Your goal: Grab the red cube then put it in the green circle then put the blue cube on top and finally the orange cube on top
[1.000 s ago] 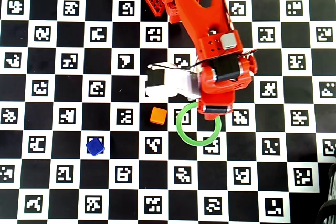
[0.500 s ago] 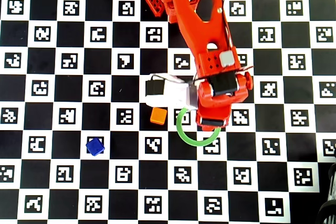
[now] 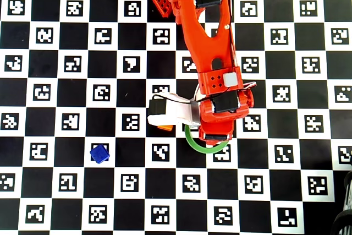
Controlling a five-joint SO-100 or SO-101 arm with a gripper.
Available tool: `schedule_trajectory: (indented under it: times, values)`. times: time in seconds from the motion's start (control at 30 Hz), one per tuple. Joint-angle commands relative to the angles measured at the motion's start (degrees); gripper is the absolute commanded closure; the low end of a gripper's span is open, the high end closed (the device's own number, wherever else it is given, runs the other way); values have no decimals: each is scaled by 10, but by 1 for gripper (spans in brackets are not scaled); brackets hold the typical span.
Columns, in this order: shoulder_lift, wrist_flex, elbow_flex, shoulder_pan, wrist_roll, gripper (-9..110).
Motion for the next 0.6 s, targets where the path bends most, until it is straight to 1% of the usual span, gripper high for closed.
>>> schedule_trajectory:
  times: [0.0,0.2,0.57]
  values:
    - [10,-15,0,-11,-4,89]
    - [-2,-41,8,-14,-17,90]
    - [-25,-45,-4,-10,-26,90]
